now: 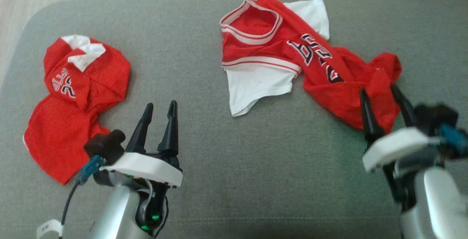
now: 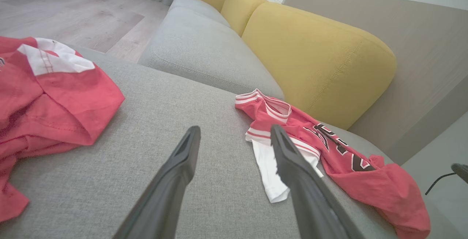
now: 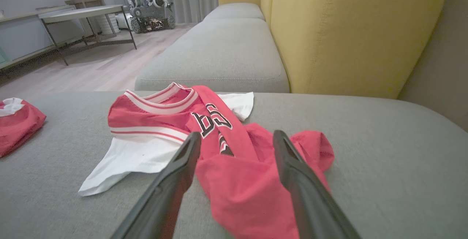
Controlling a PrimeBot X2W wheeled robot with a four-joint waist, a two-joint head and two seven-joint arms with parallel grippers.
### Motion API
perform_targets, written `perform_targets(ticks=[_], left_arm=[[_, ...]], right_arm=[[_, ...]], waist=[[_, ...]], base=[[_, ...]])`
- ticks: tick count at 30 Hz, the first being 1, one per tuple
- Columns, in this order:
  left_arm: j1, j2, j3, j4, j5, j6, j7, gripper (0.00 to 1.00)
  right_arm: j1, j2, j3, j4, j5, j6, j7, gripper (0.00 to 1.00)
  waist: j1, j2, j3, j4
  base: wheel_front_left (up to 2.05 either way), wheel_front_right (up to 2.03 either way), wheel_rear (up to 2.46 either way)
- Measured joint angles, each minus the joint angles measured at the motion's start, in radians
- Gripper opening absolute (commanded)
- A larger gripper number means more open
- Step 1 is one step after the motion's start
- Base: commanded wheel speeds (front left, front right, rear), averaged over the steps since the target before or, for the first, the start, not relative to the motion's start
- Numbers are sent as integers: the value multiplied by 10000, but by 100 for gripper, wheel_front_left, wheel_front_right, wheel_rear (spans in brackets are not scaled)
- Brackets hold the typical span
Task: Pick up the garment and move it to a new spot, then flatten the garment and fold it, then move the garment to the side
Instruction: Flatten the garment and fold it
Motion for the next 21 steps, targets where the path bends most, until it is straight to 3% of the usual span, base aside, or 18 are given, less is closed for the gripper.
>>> perform_targets(ticks=[5, 12, 21], left_arm=[[-111, 0, -245, 12, -6, -61, 0, 100], [-625, -6, -589, 88, -259, -105, 0, 100], [-819, -6, -635, 228, -314, -161, 0, 100]], right_arm=[[-1882, -571, 188, 940, 522, 0, 1269, 100], [-4140, -1889, 353, 3041, 1488, 0, 2890, 100], [-5535, -2569, 821, 5079, 2777, 0, 4042, 100]], waist=[[0, 0, 436, 314], [0, 0, 1105, 1099], [1, 0, 1744, 2033]], base=[[0, 0, 0], [0, 0, 0], [0, 0, 0]])
